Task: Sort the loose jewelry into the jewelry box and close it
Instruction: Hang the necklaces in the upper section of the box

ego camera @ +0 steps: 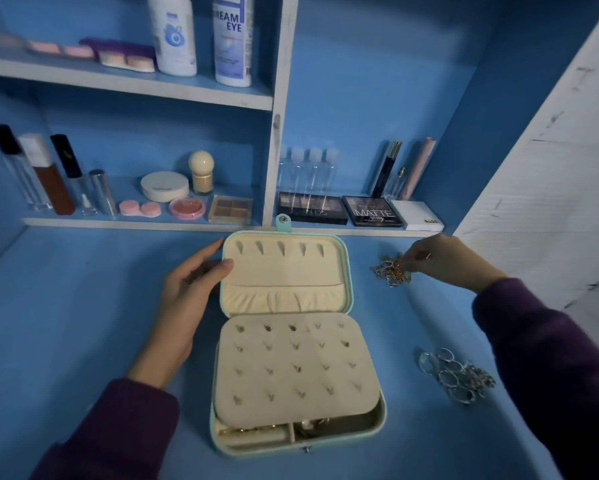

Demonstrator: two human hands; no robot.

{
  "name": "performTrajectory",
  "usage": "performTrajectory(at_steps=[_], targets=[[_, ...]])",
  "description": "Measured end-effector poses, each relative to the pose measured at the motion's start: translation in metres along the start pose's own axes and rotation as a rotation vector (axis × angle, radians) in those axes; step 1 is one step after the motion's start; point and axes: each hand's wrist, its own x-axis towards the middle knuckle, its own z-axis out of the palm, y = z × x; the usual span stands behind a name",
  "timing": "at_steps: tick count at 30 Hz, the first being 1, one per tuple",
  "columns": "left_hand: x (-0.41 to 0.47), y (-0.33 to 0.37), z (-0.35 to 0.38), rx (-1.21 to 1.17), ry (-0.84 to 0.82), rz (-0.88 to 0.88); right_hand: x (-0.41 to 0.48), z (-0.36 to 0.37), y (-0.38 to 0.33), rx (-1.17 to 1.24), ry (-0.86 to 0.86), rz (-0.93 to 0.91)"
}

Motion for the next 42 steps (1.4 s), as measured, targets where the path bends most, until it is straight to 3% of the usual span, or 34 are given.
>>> performTrajectory(at_steps=[15,22,29,42], targets=[[-0.003,0.005,0.002,0.000,0.004,-0.031,-0.001,0.006,-0.002,0.037,0.025,0.028],[-0.003,0.005,0.001,-0.004,-0.003,-0.040,-0.017,-0.034,-0.020,0.553,0.232,0.013],[-0.003,0.004,0.000,0.006,-0.023,-0.060,-0.024,-0.074,-0.049,0.944,0.222,-0.081],[-0.020,0.006,0.018,0.021,-0.153,-0.160,-0.038,-0.083,-0.130,0.834,-0.003,-0.343]])
